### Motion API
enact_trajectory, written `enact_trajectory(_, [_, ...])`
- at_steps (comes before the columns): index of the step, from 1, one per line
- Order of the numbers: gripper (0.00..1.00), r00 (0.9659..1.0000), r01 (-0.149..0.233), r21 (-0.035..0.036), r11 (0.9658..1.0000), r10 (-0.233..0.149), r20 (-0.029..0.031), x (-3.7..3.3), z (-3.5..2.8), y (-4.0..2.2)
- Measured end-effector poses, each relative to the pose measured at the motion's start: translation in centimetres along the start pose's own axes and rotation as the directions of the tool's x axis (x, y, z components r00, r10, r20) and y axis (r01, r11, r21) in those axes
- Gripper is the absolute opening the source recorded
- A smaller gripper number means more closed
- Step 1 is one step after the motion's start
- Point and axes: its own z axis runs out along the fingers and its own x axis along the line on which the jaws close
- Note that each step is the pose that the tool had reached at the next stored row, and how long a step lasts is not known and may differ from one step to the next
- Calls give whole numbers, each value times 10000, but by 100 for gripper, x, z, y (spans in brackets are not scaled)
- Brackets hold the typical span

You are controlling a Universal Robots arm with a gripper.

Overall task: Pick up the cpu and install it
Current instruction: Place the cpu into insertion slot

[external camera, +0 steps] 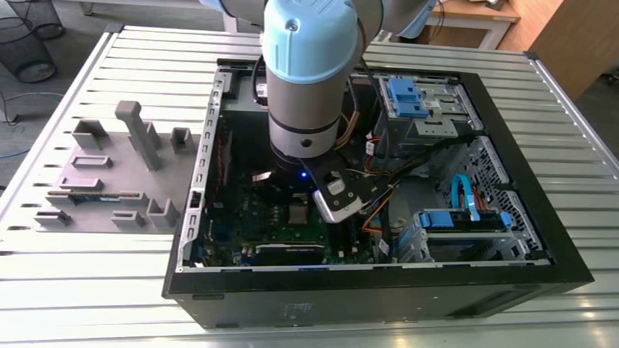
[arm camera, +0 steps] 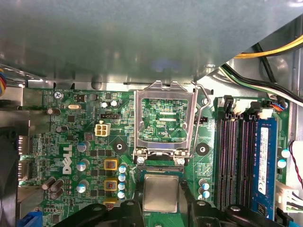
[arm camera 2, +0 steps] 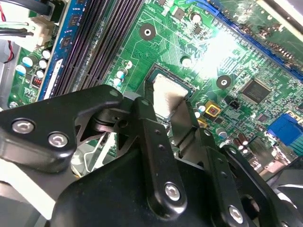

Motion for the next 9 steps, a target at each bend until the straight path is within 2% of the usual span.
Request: enact_trajectory(9, [42, 10000, 0, -1, 10000, 0, 0, 2, 46, 0])
